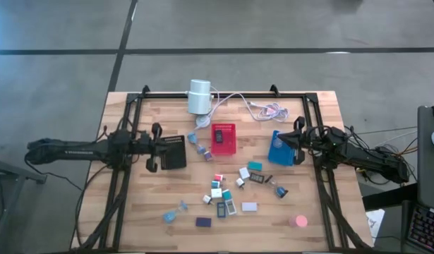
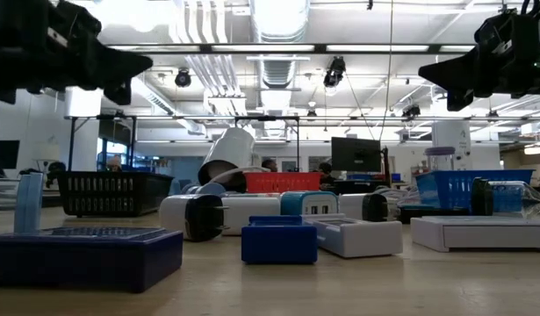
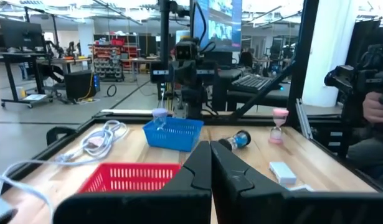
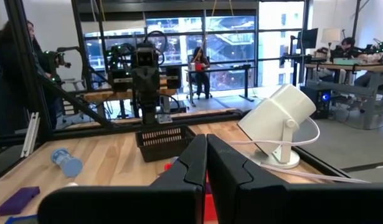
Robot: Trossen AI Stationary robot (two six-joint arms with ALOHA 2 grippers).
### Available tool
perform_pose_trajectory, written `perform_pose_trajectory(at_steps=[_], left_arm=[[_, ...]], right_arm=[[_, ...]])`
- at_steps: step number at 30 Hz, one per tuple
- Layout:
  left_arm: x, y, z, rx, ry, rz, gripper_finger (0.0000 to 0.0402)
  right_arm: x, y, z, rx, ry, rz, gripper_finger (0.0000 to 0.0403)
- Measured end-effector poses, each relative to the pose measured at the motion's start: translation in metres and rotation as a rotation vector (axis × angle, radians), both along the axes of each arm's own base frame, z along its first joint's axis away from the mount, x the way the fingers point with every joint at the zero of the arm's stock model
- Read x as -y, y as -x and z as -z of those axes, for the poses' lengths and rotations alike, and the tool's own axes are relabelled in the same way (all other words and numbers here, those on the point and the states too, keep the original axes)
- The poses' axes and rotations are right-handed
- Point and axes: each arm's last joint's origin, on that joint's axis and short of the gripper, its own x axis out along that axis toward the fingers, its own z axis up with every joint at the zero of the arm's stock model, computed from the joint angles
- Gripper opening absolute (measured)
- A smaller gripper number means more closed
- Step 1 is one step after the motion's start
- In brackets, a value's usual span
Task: Pick & Place Office items
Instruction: Put the right black charger adapter into the black basket
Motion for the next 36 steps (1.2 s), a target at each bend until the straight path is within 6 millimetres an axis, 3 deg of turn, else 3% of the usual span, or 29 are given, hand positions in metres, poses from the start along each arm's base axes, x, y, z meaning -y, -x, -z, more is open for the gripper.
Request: perform_pose_trajectory(at_steps=[13,36], left_arm=[[0.0,0.006,0.015,-0.083,0.006,-0.032,0.0],[0.0,0.006,0.015,-0.083,0.013,-0.03,0.0]], right_arm=[[0.0,0.0,0.0,-0.004,0.004,0.0,0.0008],[0.0,0.0,0.0,-0.005,0.008,0.002,0.0008]])
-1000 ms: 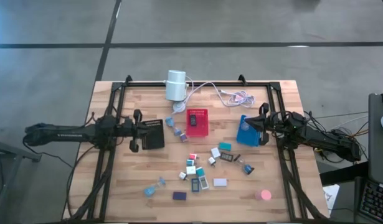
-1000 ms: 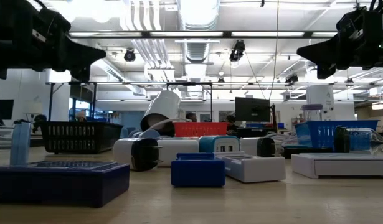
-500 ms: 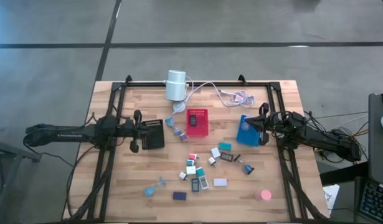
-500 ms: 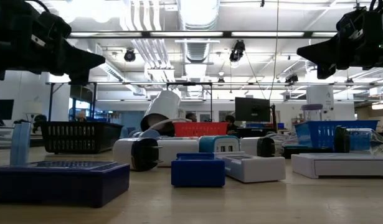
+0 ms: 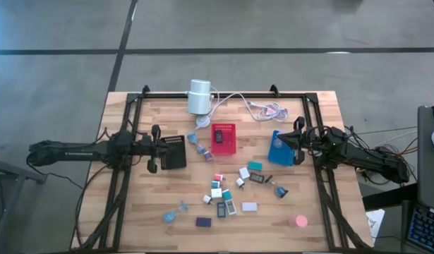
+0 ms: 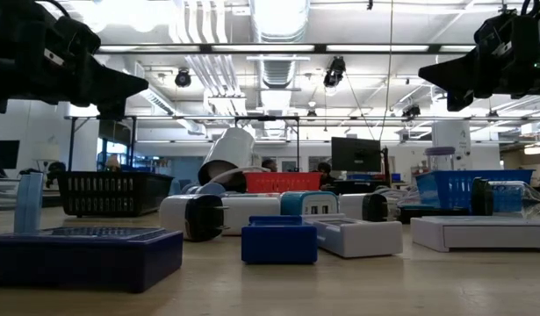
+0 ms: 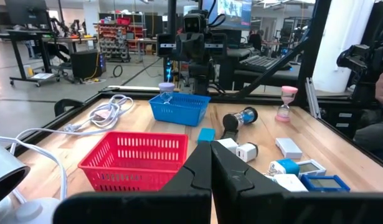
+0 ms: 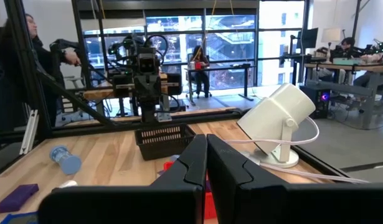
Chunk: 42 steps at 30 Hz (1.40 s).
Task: Pick & Place Office items
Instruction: Put the right black charger adapter into the black basket
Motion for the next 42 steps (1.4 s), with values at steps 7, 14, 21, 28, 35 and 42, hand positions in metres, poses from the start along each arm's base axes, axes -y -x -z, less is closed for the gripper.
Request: perform_pose_trajectory(at_steps=[7,14,21,28,35,42], left_arm=[[0.0,0.0,0.0,0.0,0.0,0.001,0.0],[0.0,0.0,0.0,0.0,0.0,0.001,0.0],[0.0,0.0,0.0,0.0,0.0,0.001,0.0],[0.0,0.0,0.0,-0.001,0.0,0.001,0.0],[0.0,0.0,0.0,0.001,-0.022,0.001,0.0],[-0.001,0.001,-0.018,0.185,-0.159,-0.054,0.0]], right_arm=[[0.0,0.0,0.0,0.0,0.0,0.0,0.0008],[0.0,0.0,0.002,-0.022,-0.008,0.0,0.0008],[0.0,0.0,0.002,-0.02,-0.016,-0.001,0.0008],[0.0,0.0,0.002,-0.018,-0.017,-0.001,0.0008],[0.0,0.0,0.002,-0.019,-0.008,0.0,0.0008],[0.0,0.0,0.002,-0.021,0.007,0.002,0.0008]])
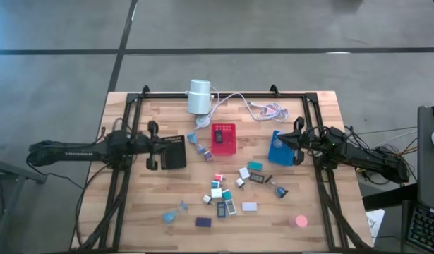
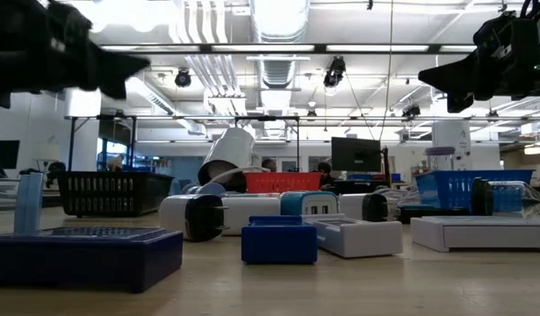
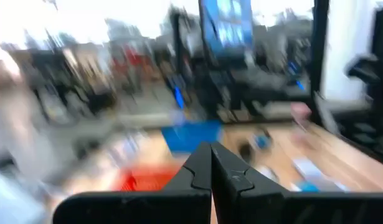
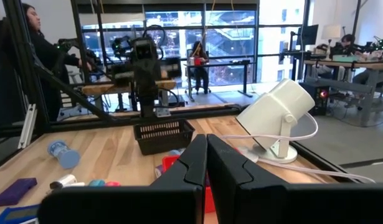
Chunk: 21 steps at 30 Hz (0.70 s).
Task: Pick & Place Office items
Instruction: Put the right black charger adapter into the black basket
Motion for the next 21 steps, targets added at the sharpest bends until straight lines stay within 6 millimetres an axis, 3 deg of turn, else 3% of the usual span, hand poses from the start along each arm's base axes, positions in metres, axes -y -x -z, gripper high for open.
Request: perform_pose_trajectory(at_steps=[4,6,14,21], left_arm=[[0.0,0.005,-0.021,0.22,-0.032,-0.02,0.0],[0.0,0.006,-0.026,0.227,-0.033,-0.023,0.0],[-0.009,-0.002,-0.032,-0.114,0.057,-0.284,0.0],[-0.017,0.001,-0.033,-0.161,0.028,-0.585,0.0]], right_arm=[[0.0,0.0,0.001,-0.011,-0.001,0.001,0.0008],[0.0,0.0,0.003,-0.031,-0.003,0.0,0.0008],[0.001,0.0,-0.008,0.075,-0.001,0.023,0.0008],[0.004,-0.006,-0.056,0.02,0.029,0.092,0.0008]])
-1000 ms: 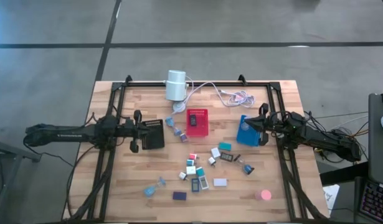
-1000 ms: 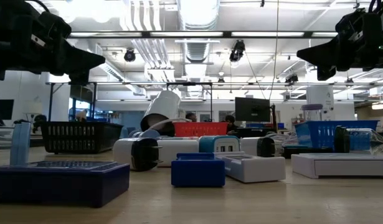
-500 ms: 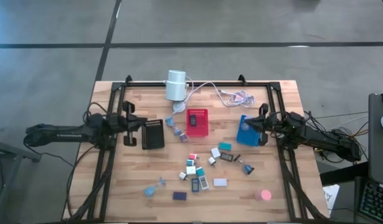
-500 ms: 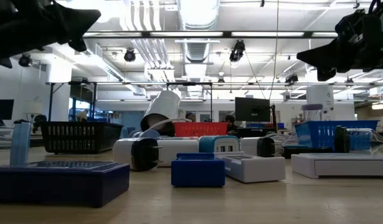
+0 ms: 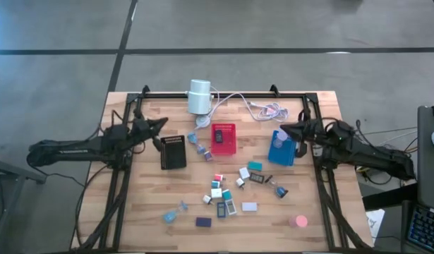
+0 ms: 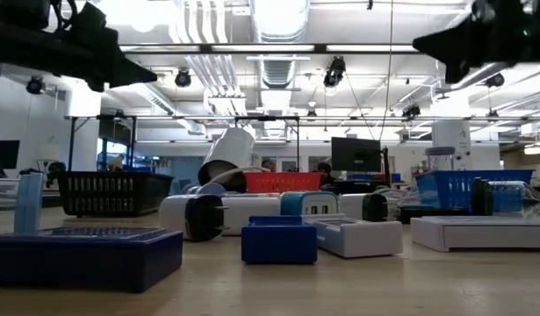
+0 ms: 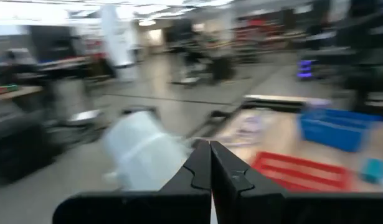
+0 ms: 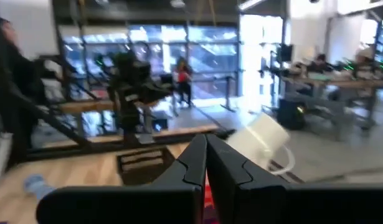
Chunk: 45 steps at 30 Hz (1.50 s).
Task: Pick & Place Office items
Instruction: Put the right black charger adapter into the black basket
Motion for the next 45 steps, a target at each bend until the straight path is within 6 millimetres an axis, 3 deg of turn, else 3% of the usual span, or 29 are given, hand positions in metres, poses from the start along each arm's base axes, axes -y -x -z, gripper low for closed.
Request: perform_pose_trajectory(at_steps=[6,12,18,22,27,34,45], left_arm=[[0.004,0.0,-0.004,-0.009,-0.003,0.135,0.0],[0.005,-0.001,-0.004,-0.016,-0.016,0.19,0.0],[0.005,0.001,-0.016,0.018,-0.046,0.191,0.0],[0.006,0.002,-0.017,0.041,-0.027,0.208,0.0],[0.006,0.002,-0.017,0.071,0.024,0.209,0.0],[0.006,0.002,-0.017,0.069,0.024,0.209,0.0],[0.006,0.002,-0.01,0.001,0.025,0.208,0.0]], right_arm=[[0.006,-0.022,-0.037,-0.215,-0.013,-0.002,0.0008],[0.004,-0.056,-0.071,-0.407,-0.027,-0.083,0.0009],[-0.01,-0.097,-0.095,-0.569,0.029,-0.027,0.0033],[-0.027,-0.122,-0.101,-0.628,0.064,-0.087,0.0062],[-0.047,-0.145,-0.091,-0.805,0.095,-0.173,0.012],[-0.074,-0.174,-0.059,-1.024,0.177,-0.288,0.0197],[-0.092,-0.222,-0.009,-1.195,0.138,-0.566,0.0238]])
